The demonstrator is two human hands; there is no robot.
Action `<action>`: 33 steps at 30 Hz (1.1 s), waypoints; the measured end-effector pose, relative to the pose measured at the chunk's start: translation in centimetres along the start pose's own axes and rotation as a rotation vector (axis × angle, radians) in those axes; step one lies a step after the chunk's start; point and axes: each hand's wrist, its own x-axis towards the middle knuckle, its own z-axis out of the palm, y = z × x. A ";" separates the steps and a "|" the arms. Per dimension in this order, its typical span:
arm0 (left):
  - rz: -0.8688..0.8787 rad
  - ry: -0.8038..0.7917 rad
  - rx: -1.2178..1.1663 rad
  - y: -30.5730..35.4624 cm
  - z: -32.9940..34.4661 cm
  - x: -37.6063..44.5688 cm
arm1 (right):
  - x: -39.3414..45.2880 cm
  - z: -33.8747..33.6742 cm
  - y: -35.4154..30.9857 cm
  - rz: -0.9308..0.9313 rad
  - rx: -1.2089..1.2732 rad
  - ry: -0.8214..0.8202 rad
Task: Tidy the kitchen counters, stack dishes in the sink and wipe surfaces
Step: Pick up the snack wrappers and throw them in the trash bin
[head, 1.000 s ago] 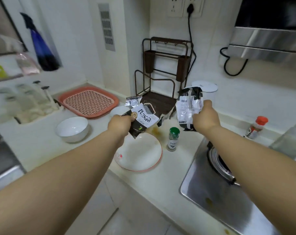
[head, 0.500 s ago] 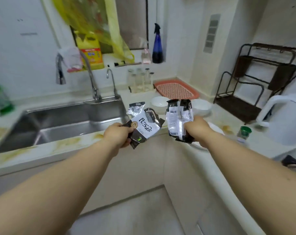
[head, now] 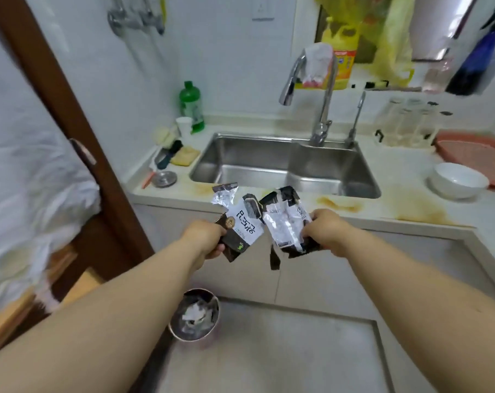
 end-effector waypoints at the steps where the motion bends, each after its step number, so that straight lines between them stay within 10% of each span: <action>1: -0.020 0.005 0.008 -0.8 -1.6 1.0 | 0.5 2.2 -0.6 0.021 -0.005 -0.022; 12: -0.236 0.124 0.079 -11.7 -13.3 12.7 | 7.3 21.4 -1.3 0.109 -0.131 -0.085; 33: -0.453 0.142 0.476 -39.7 -7.3 36.9 | 26.1 47.8 20.3 0.243 -0.280 -0.229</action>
